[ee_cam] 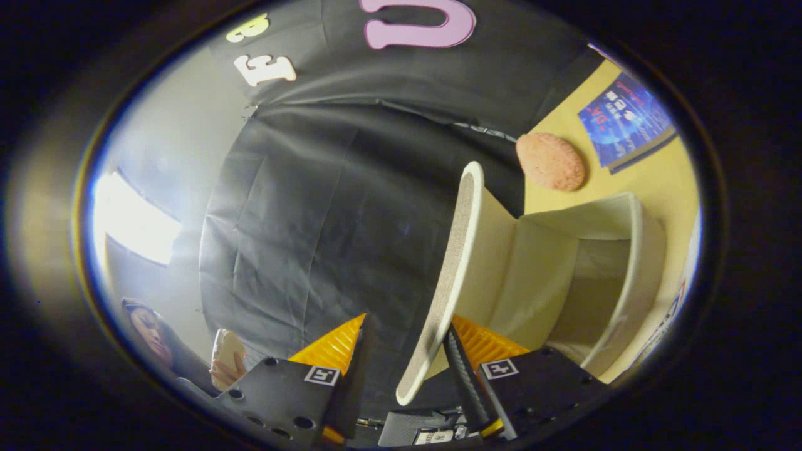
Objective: Open the storage box then place both shoes into the box .Put the left shoe in first, then the right shoe, with the right side of both shoes facing outward in a uniform manner.
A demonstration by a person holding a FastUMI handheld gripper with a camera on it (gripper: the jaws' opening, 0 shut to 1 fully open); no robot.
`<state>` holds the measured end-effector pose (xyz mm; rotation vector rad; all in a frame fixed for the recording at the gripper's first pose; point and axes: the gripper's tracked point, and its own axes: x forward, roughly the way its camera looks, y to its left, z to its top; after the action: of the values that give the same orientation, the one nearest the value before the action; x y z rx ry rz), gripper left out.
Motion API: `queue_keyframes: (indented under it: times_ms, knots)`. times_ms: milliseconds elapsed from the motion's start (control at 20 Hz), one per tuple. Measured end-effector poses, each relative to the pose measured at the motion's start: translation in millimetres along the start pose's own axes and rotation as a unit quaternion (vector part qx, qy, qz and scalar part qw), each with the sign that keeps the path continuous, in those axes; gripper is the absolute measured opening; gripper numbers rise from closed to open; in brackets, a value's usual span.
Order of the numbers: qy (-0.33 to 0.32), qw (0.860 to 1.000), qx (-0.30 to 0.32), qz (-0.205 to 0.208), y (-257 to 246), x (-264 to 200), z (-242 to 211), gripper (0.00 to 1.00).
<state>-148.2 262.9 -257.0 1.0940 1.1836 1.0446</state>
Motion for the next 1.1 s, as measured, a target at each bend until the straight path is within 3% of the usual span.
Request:
queue_keyframes:
  times_ms: [350, 600, 1100]
  knots:
    - [0.09, 0.996, 0.008, -0.025, -2.4, 85.9, -23.2, 0.67]
    - [0.12, 0.992, 0.013, -0.032, -12.5, 119.0, -34.7, 0.67]
    - [0.115, 0.99, -0.024, -0.074, -17.2, 109.8, -28.0, 0.67]
